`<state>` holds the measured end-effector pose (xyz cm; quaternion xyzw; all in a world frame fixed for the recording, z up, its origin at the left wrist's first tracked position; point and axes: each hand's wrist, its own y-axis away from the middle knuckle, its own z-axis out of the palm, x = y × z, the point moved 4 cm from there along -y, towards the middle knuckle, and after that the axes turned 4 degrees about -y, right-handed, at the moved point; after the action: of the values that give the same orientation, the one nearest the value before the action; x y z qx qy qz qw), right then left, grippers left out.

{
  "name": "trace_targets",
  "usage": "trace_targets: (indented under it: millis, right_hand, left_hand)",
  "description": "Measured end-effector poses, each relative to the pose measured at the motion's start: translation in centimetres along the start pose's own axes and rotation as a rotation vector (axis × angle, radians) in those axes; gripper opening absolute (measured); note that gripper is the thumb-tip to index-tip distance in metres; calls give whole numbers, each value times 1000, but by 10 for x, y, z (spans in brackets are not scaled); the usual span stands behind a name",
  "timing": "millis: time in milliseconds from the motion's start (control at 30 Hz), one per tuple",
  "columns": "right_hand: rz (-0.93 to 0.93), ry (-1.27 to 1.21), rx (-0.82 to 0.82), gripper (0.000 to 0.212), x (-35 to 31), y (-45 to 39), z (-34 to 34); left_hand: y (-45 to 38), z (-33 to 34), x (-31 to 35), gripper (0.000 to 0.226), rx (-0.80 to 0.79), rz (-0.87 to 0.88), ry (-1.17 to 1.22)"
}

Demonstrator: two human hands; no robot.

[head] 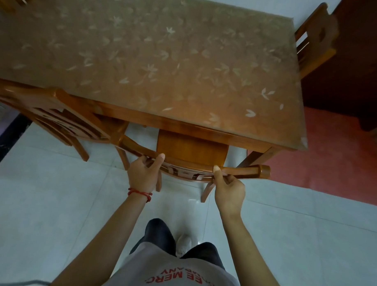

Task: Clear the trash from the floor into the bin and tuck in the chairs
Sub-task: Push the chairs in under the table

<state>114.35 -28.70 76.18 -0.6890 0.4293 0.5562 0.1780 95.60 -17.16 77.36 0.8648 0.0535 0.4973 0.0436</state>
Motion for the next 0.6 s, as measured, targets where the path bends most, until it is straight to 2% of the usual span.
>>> trace_targets:
  millis: [167, 400, 600]
  right_hand:
    - [24, 7, 2, 39, -9, -18, 10]
    - [65, 6, 26, 27, -25, -46, 22]
    - [55, 9, 59, 32, -38, -68, 29]
  left_hand:
    - [-22, 9, 6, 32, -12, -9, 13]
    - [-55, 23, 17, 35, -38, -14, 8]
    - [-76, 35, 29, 38, -50, -1, 16]
